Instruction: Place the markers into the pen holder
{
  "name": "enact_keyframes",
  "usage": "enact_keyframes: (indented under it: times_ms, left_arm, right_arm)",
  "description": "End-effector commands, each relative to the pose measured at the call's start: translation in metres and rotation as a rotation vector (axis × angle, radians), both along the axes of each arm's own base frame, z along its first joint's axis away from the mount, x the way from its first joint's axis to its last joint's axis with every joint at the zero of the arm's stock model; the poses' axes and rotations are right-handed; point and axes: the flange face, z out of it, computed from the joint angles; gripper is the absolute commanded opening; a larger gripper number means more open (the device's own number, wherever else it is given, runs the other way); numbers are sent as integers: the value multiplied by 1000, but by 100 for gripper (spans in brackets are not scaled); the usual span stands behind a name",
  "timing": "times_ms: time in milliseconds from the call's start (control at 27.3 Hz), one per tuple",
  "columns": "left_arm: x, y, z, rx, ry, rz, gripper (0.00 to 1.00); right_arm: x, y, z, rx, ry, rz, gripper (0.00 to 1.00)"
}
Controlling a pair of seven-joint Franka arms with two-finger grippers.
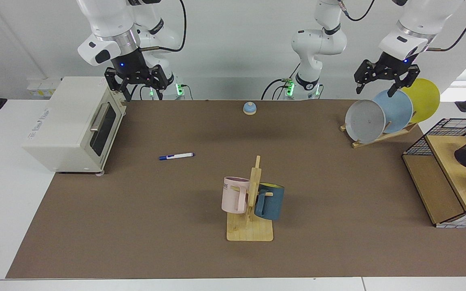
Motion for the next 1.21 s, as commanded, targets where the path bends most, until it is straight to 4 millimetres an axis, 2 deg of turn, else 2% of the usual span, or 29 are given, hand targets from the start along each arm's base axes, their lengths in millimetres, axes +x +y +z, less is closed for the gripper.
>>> enact_keyframes:
  times_ms: [0,329,1171]
  left_arm:
    - [-1,3,5,-1,1,-2,100]
    - [-1,3,5,-1,1,-3,100]
    - [-1,6,5,-1,5,2,100]
  right_arm:
    - [-5,1,0,16,-13,2,100]
    - [-4,-2,0,16,-16,-4,100]
    - [-6,6,2,13,-22,26,100]
